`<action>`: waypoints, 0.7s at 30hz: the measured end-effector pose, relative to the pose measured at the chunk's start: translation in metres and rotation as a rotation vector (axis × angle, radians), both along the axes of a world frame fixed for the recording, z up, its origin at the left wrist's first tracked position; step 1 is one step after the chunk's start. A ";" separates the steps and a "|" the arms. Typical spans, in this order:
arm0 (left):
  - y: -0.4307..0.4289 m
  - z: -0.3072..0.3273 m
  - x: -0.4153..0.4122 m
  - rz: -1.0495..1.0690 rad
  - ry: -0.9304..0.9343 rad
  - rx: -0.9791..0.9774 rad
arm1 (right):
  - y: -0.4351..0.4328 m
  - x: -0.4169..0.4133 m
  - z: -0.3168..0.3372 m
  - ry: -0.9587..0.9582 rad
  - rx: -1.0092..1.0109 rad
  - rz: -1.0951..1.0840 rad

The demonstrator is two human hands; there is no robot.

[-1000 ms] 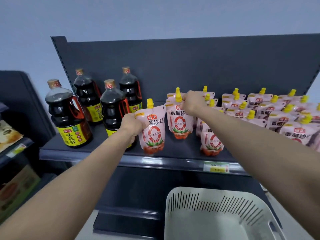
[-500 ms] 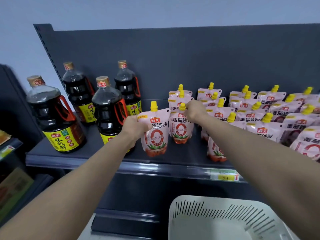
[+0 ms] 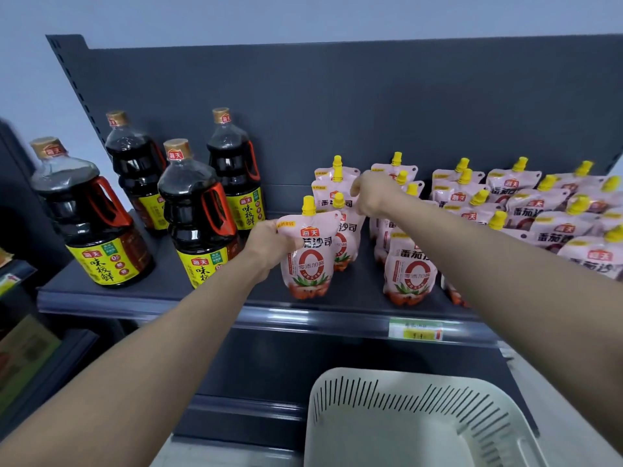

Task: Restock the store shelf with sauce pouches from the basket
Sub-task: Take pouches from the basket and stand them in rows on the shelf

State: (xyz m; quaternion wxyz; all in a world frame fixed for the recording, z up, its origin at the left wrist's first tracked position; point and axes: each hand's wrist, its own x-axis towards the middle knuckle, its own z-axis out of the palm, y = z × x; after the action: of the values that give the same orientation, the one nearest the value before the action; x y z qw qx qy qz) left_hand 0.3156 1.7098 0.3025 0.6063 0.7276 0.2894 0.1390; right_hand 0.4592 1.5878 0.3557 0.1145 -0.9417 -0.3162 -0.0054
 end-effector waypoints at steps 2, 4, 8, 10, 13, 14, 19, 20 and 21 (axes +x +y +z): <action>-0.006 -0.001 0.006 -0.025 0.000 0.006 | -0.008 -0.006 0.008 -0.024 0.064 0.009; -0.011 -0.004 0.012 -0.049 0.002 0.019 | -0.015 -0.009 0.013 -0.052 0.124 0.020; -0.019 -0.014 0.020 -0.075 0.016 0.055 | -0.030 -0.012 0.019 -0.075 0.218 0.019; -0.022 -0.020 0.022 -0.097 -0.005 0.052 | -0.039 -0.016 0.020 -0.091 0.245 0.031; -0.026 -0.023 0.025 -0.132 -0.038 0.051 | -0.051 -0.023 0.020 -0.110 0.278 0.050; -0.027 -0.024 0.027 -0.140 -0.041 0.053 | -0.054 -0.025 0.019 -0.110 0.283 0.055; -0.029 -0.025 0.030 -0.151 -0.049 0.046 | -0.065 -0.032 0.016 -0.102 0.287 0.068; -0.028 -0.026 0.031 -0.152 -0.048 0.048 | -0.066 -0.033 0.015 -0.099 0.284 0.067; -0.028 -0.026 0.030 -0.156 -0.034 0.051 | -0.067 -0.035 0.015 -0.090 0.283 0.064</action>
State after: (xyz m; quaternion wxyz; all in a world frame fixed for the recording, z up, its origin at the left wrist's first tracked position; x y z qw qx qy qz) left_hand 0.3457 1.6814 0.2766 0.6012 0.7608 0.2177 0.1110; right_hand 0.4244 1.5204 0.3705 0.2318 -0.9045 -0.3468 -0.0885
